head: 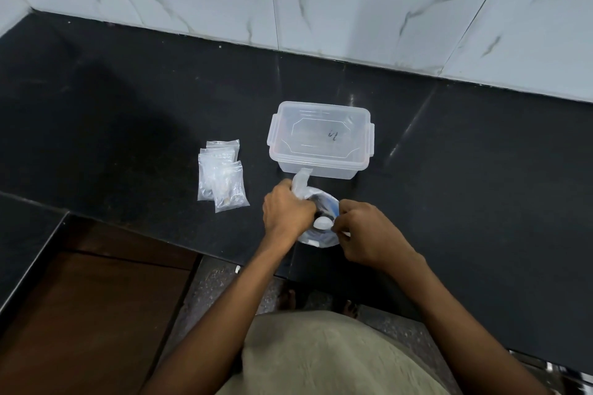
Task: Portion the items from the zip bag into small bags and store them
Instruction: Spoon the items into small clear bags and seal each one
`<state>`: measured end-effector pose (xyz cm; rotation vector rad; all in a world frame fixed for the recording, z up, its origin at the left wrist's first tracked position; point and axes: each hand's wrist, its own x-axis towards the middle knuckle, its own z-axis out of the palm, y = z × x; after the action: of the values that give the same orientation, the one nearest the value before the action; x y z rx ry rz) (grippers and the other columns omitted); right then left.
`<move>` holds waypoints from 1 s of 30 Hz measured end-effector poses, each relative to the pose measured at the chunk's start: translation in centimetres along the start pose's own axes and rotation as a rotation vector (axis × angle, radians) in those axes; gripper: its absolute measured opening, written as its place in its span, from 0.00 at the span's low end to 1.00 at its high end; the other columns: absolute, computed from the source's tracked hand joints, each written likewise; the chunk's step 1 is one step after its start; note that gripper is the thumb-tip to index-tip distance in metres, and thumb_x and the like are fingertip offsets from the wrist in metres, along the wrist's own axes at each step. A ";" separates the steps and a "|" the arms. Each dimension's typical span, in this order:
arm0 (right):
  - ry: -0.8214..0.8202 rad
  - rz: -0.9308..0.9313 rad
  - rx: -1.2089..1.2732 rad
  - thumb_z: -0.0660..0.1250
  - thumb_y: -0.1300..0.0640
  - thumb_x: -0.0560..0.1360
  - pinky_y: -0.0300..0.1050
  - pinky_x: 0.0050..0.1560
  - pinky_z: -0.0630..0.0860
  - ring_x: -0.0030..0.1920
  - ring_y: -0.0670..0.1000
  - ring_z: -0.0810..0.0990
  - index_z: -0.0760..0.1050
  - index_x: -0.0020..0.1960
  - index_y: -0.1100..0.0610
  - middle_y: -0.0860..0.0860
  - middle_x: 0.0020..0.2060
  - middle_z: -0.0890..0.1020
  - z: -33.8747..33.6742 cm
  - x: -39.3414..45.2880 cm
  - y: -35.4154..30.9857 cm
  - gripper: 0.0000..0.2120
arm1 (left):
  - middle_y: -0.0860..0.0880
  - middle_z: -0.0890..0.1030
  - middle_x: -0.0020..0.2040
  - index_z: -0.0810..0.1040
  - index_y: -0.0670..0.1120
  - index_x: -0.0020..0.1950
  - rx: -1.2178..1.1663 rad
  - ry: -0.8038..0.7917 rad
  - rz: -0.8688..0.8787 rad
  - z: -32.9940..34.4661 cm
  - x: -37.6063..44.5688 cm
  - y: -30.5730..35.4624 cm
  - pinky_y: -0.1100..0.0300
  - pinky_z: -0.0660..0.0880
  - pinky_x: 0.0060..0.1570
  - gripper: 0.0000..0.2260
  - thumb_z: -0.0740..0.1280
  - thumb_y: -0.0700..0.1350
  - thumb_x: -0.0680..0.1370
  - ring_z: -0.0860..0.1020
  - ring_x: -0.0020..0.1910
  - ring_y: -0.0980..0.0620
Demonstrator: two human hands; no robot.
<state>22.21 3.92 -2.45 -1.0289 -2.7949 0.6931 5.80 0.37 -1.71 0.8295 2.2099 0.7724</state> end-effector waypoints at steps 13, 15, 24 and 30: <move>0.322 0.086 0.194 0.72 0.67 0.66 0.47 0.31 0.75 0.31 0.51 0.75 0.84 0.39 0.59 0.50 0.35 0.76 1.0 -0.4 0.3 0.05 | 0.47 0.82 0.50 0.78 0.49 0.50 -0.301 -0.101 -0.153 0.7 -0.1 -1.0 0.47 0.83 0.50 0.17 0.69 0.43 0.62 0.83 0.48 0.49; 0.268 0.020 0.041 0.74 0.68 0.65 0.45 0.27 0.71 0.30 0.54 0.74 0.82 0.36 0.61 0.53 0.35 0.75 0.9 -0.1 -0.4 0.04 | 0.47 0.83 0.50 0.79 0.48 0.49 -0.278 -0.132 -0.149 0.6 -0.1 -0.6 0.48 0.84 0.47 0.16 0.68 0.38 0.63 0.83 0.47 0.49; 0.173 0.148 0.052 0.73 0.65 0.69 0.45 0.31 0.70 0.32 0.53 0.73 0.84 0.38 0.62 0.55 0.36 0.78 1.3 0.6 0.1 0.02 | 0.47 0.80 0.55 0.76 0.54 0.50 -0.385 -0.089 -0.076 1.0 0.0 -0.8 0.48 0.82 0.52 0.24 0.79 0.57 0.58 0.83 0.52 0.48; 0.253 0.243 0.145 0.72 0.65 0.67 0.47 0.32 0.74 0.33 0.53 0.75 0.85 0.39 0.61 0.54 0.34 0.78 1.9 0.8 0.3 0.03 | 0.48 0.80 0.52 0.71 0.47 0.56 -0.429 -0.040 -0.177 0.8 -2.4 -2.0 0.58 0.77 0.45 0.30 0.84 0.52 0.63 0.80 0.49 0.51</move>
<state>21.39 3.89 -4.36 -1.3362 -2.3940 0.7196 7.16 -2.38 -2.73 0.4276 1.9466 1.0775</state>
